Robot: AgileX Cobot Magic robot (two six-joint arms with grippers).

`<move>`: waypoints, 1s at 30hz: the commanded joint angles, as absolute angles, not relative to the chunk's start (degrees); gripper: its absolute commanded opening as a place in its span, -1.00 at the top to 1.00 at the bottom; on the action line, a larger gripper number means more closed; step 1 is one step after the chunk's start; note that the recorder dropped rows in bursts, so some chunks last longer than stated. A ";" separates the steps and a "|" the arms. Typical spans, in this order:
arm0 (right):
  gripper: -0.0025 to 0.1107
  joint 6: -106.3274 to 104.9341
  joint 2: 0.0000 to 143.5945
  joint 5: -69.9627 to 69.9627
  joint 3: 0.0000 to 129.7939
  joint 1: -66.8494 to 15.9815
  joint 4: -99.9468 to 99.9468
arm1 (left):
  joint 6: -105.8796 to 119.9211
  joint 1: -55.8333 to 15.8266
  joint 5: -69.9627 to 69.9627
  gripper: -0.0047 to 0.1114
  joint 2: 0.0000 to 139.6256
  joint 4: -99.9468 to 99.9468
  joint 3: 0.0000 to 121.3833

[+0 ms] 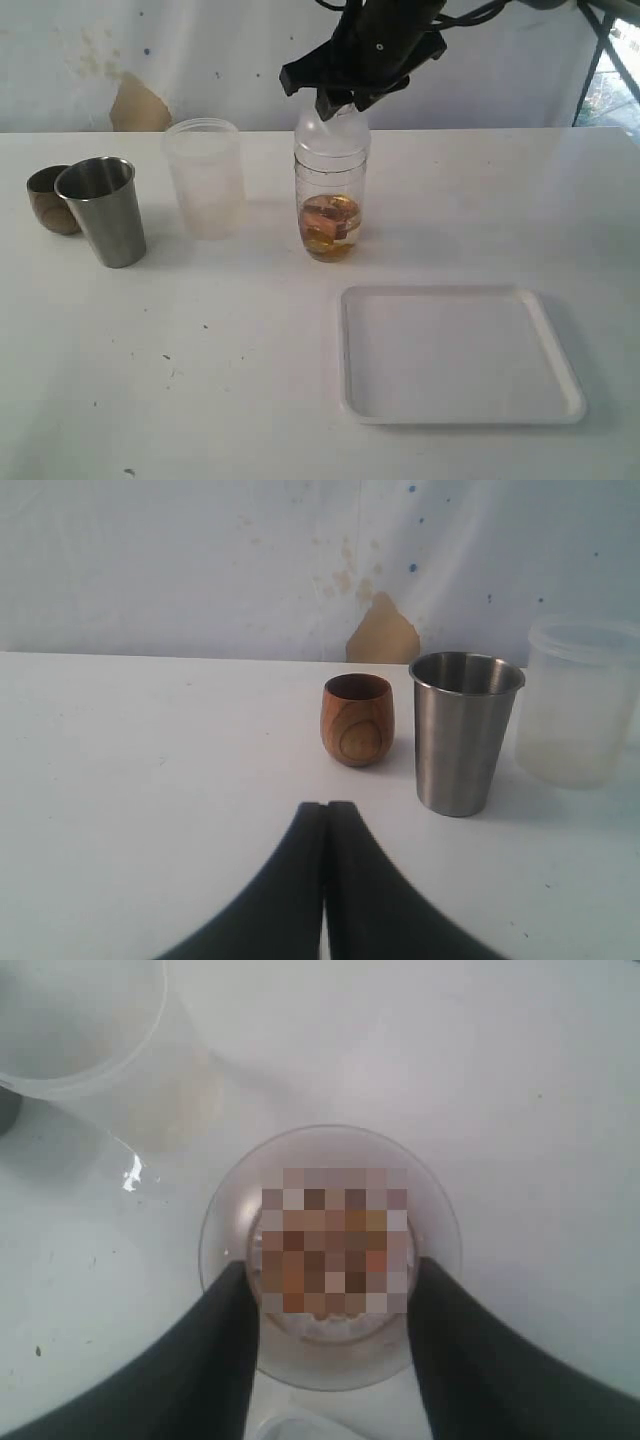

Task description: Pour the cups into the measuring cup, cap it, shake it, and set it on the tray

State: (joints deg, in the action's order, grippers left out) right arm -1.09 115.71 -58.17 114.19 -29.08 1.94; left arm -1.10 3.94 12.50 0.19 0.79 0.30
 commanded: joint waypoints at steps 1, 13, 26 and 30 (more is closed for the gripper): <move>0.96 -0.84 115.58 -56.40 114.67 -29.10 1.52 | -1.18 4.17 12.00 0.92 0.00 1.22 0.00; 0.96 -0.84 115.58 -56.76 114.67 -29.10 1.52 | -1.18 4.17 12.00 0.92 0.00 1.22 0.00; 0.96 -0.84 117.69 -56.98 114.67 -29.10 1.52 | -1.18 4.17 12.00 0.92 0.00 1.22 0.00; 0.96 -0.84 118.38 -56.98 114.67 -29.10 1.52 | -1.18 4.17 12.00 0.92 0.00 1.22 0.00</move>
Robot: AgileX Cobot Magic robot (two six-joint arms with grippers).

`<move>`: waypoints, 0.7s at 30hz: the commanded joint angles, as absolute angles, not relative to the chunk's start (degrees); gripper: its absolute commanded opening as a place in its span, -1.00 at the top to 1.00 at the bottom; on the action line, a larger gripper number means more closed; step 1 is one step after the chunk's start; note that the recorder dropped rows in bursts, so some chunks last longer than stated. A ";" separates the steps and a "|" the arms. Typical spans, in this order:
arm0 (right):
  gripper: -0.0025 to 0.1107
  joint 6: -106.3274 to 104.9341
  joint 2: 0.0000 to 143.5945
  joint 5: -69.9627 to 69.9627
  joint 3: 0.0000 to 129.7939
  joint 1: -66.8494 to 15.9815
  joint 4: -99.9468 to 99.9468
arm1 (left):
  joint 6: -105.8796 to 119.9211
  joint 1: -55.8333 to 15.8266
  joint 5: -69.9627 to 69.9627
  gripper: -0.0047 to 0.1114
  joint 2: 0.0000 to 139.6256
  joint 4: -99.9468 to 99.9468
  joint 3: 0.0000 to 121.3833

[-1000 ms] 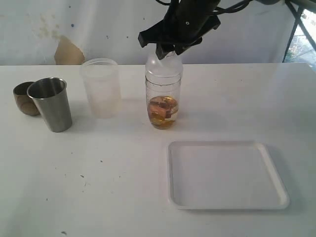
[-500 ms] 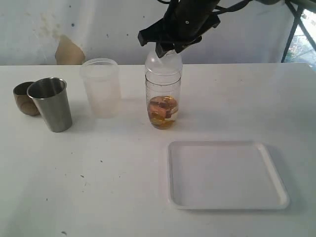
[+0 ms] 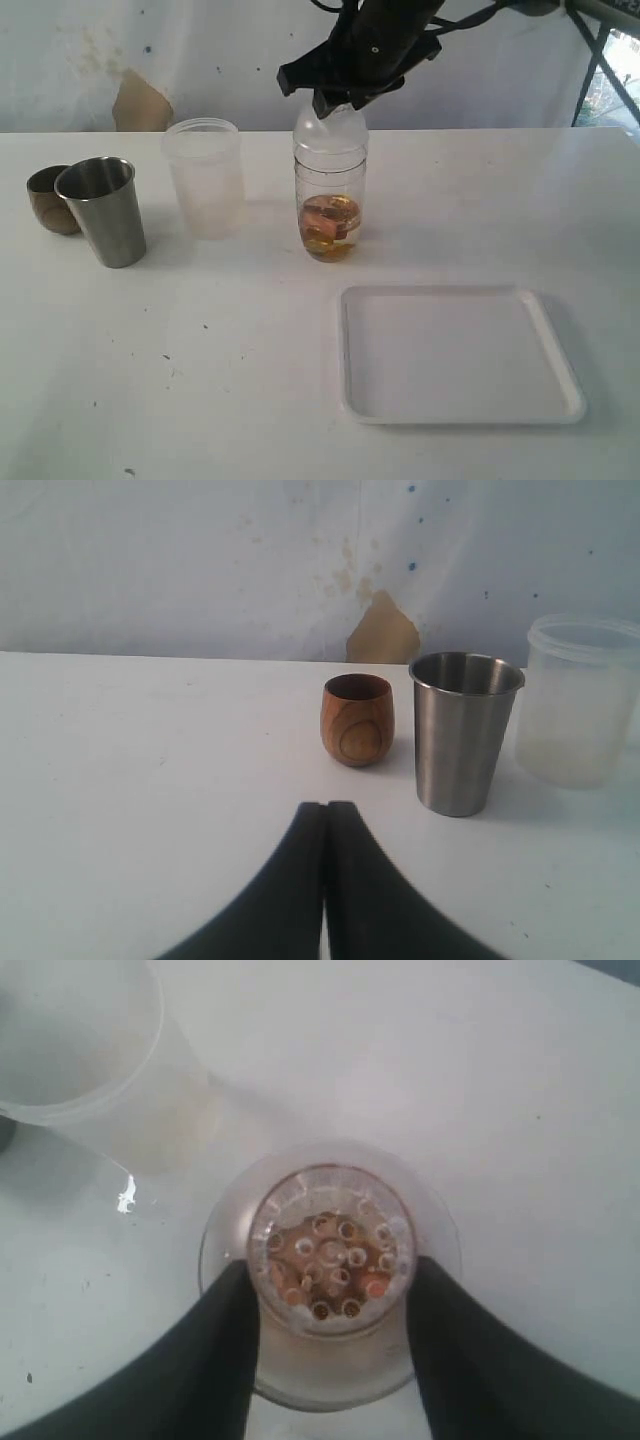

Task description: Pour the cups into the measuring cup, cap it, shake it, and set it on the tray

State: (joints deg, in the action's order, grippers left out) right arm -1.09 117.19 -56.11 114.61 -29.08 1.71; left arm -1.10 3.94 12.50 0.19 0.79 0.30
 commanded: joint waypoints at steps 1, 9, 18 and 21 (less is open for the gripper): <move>0.96 -0.84 118.51 -57.09 114.67 -29.10 1.52 | -1.18 4.17 12.00 0.92 0.00 1.22 0.00; 0.96 -0.84 118.49 -58.23 114.67 -29.10 1.52 | -1.18 4.17 12.00 0.92 0.00 1.22 0.00; 0.96 -1.30 116.97 -59.18 114.77 -29.10 1.52 | -1.18 4.17 12.00 0.92 0.00 1.22 0.00; 0.96 -1.21 116.22 -59.18 114.77 -29.10 1.52 | -1.18 4.17 12.00 0.92 0.00 1.22 0.00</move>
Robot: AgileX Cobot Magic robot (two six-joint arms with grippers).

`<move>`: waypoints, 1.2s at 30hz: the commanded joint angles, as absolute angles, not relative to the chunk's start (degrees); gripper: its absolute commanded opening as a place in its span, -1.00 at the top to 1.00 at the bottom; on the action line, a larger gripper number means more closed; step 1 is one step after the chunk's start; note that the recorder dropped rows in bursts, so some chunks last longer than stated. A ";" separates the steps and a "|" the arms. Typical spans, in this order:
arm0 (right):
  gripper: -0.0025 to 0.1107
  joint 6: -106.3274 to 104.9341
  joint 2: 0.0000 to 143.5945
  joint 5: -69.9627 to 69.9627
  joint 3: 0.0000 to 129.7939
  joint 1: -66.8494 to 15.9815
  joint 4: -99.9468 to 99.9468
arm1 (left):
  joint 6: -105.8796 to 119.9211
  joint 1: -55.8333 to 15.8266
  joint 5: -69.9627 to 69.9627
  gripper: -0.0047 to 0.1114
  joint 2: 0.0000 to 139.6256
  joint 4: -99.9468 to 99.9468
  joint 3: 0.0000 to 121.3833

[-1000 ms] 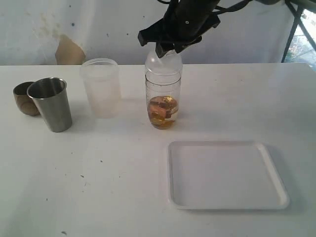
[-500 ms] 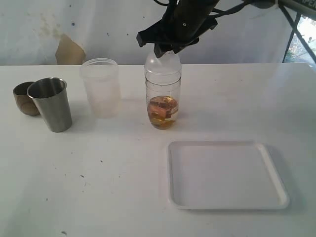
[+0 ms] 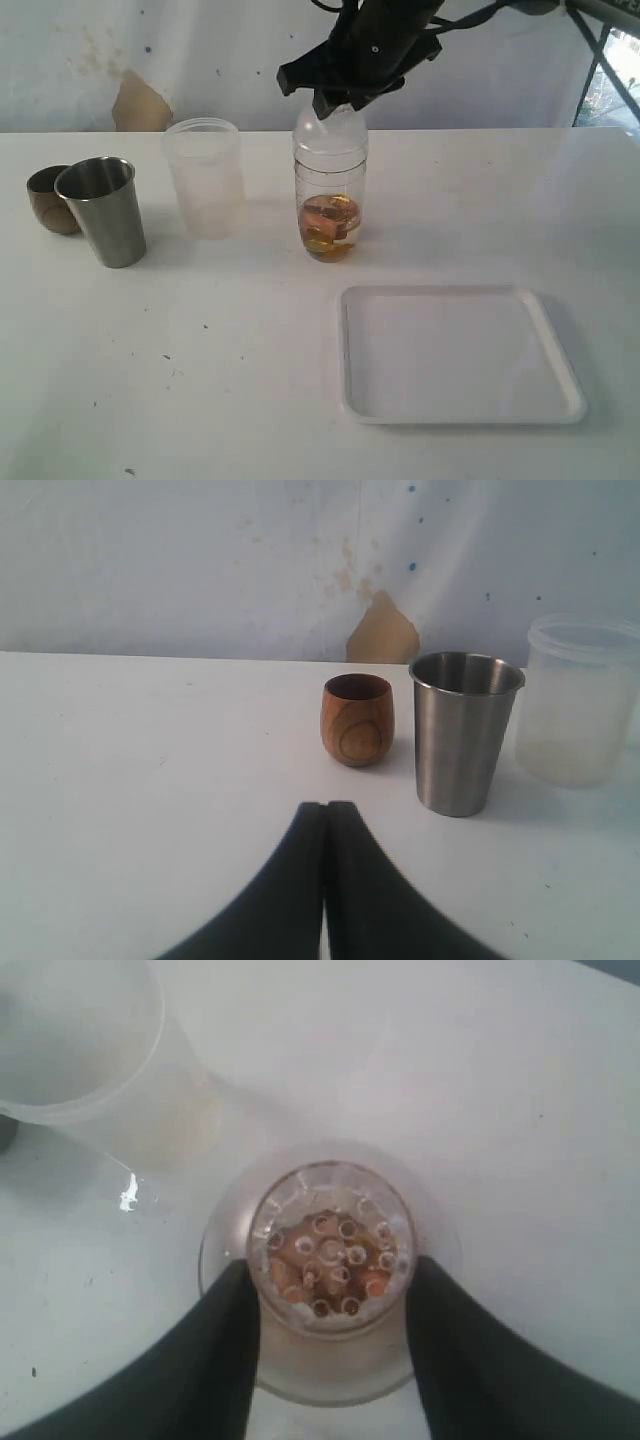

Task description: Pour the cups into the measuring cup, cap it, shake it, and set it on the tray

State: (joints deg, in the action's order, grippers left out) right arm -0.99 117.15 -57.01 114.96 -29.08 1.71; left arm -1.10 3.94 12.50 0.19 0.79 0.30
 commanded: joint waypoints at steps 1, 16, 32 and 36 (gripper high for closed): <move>0.96 -1.21 116.10 -59.28 114.77 -29.10 1.52 | -1.18 4.17 12.00 0.92 0.00 1.22 0.00; 0.96 -0.64 115.02 -59.02 114.77 -29.10 1.52 | -1.18 4.17 12.00 0.92 0.00 1.22 0.00; 0.96 0.42 115.52 -56.64 114.77 -29.10 3.19 | -1.18 4.17 12.00 0.92 0.00 1.22 0.00; 0.96 0.42 115.52 -57.25 114.77 -29.10 2.19 | -1.18 4.17 12.00 0.92 0.00 1.22 0.00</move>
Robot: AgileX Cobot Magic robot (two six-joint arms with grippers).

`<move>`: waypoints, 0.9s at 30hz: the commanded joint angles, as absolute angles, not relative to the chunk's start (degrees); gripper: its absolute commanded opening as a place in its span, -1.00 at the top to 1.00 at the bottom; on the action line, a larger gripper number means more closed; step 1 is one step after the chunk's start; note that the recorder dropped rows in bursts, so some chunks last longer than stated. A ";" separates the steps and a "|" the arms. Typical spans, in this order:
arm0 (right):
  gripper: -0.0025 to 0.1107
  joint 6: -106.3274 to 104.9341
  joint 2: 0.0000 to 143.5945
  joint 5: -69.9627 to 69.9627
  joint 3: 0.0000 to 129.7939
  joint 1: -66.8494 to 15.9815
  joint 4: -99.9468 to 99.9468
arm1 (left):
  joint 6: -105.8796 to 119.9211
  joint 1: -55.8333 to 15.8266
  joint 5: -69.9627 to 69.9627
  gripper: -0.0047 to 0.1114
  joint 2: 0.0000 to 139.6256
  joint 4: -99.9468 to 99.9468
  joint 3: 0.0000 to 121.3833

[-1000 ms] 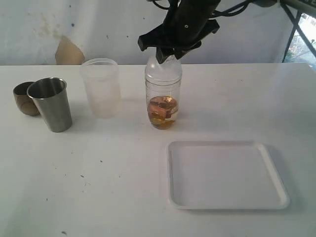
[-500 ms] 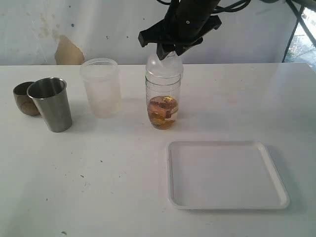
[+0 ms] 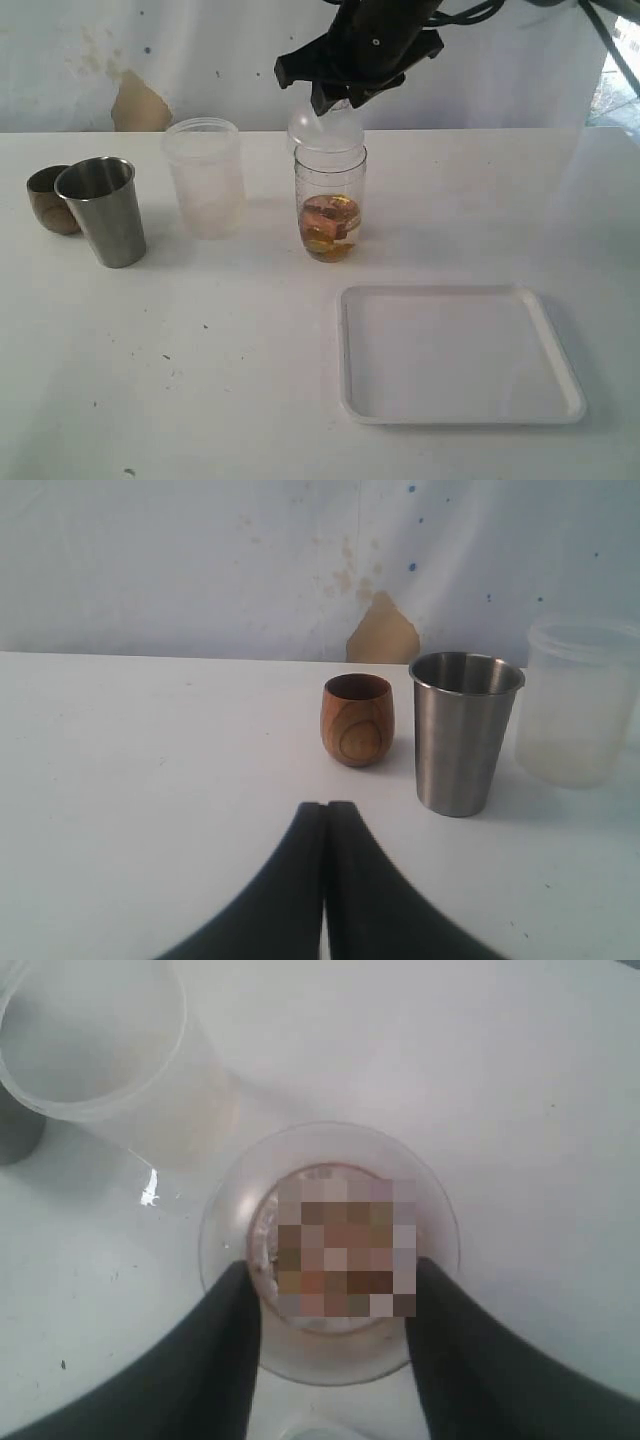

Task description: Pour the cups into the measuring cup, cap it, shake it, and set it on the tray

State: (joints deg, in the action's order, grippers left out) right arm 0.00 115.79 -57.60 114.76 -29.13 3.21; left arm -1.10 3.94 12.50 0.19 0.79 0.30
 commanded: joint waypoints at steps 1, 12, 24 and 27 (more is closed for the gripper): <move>0.96 0.42 115.52 -57.55 114.77 -29.10 1.25 | -1.18 4.17 12.00 0.92 0.00 1.22 0.00; 0.96 2.60 115.52 -56.32 114.77 -29.10 0.00 | -1.18 4.17 12.00 0.92 0.00 1.22 0.00; 0.96 2.85 115.52 -56.20 114.77 -29.10 0.00 | -1.18 4.17 12.00 0.92 0.00 1.22 0.00; 0.96 2.85 115.52 -56.20 114.77 -29.10 0.00 | -1.18 4.17 12.00 0.92 0.00 1.22 0.00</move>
State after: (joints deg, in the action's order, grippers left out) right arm 2.50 115.79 -56.72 114.76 -29.13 0.00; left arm -1.10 3.94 12.50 0.19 0.79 0.30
